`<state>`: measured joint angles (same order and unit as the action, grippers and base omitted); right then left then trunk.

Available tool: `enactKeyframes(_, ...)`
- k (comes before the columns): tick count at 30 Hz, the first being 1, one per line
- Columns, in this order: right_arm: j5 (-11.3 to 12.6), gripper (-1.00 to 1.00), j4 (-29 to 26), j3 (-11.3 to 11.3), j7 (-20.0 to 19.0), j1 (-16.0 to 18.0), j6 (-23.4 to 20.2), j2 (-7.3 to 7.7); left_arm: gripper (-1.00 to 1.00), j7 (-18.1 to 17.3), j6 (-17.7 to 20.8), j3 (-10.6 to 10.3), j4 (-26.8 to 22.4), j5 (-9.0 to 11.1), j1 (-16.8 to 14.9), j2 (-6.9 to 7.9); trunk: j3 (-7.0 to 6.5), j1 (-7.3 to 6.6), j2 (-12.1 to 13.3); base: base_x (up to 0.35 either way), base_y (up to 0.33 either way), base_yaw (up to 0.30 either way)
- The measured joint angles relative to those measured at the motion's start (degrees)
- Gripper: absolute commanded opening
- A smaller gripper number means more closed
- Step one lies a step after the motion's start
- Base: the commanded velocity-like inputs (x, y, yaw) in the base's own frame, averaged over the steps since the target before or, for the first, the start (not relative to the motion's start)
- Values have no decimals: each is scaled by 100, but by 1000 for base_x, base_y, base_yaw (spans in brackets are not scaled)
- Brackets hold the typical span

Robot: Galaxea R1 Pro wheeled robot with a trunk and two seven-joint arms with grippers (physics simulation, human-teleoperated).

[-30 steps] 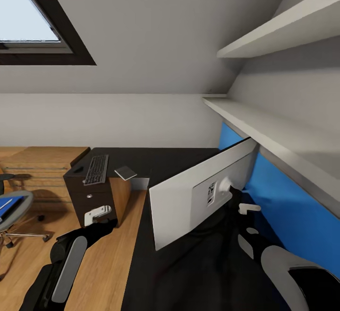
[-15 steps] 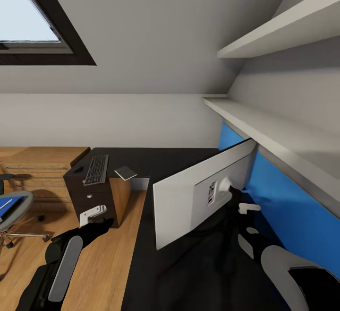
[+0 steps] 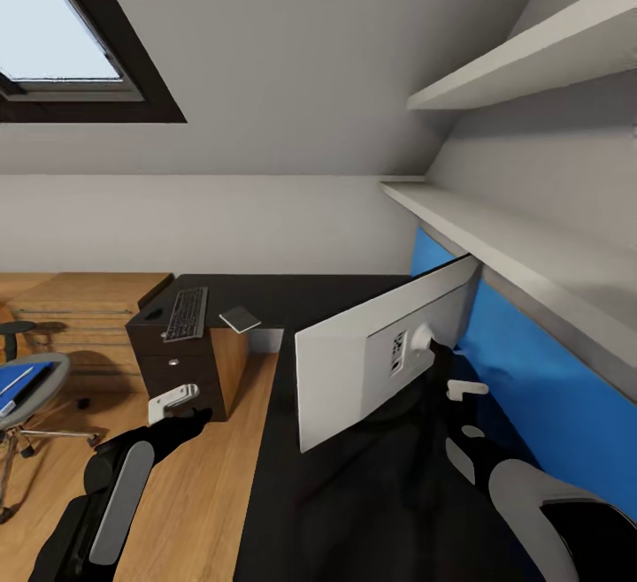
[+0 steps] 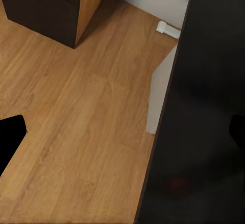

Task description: In the bedroom, organize the workspace by keeping the computer under the desk, ensuring the monitor is on the desk, placing the keyboard on the desk next to the monitor, placing the mouse on the desk next to the keyboard, moving the folder from the swivel chair onto the desk next to the mouse, stacking the notebook on top of the folder with the pen on top of the notebook, and positioning the swivel chair next to the desk.

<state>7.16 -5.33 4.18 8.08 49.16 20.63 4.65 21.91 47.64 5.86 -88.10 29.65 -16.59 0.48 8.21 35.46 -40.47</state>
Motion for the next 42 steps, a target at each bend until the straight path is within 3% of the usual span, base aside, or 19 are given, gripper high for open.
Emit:
enactKeyframes(18,-8,100,-9,2,-3,0,15,-22,100,-3,5,-1,0,5,1,2,0,0,0,-303,127,0)
enactKeyframes(29,31,100,-338,3,20,-14,582,-75,100,-16,15,-50,9,8,-2,-12,0,0,0,-305,127,0)
enactKeyframes(33,49,100,-1054,-8,29,-123,532,-92,100,-11,16,-62,10,8,-1,-13,0,-1,0,-287,47,0)
enactKeyframes(35,51,100,-1684,-15,58,-391,228,-94,100,-7,17,-70,14,8,-1,-18,1,-1,0,-256,20,0)
enactKeyframes(39,56,100,-2847,-23,269,-941,-583,-91,100,-3,17,-118,17,8,-2,-21,1,-1,0,-238,10,0)
enactKeyframes(40,56,100,-3515,-23,454,-1229,-1042,-92,100,-1,17,-161,17,8,-1,-19,0,-2,-1,-227,5,0)
enactKeyframes(42,57,100,-4156,-17,668,-1514,-1487,-97,100,6,17,-202,17,4,-1,-17,0,-1,0,-225,21,0)
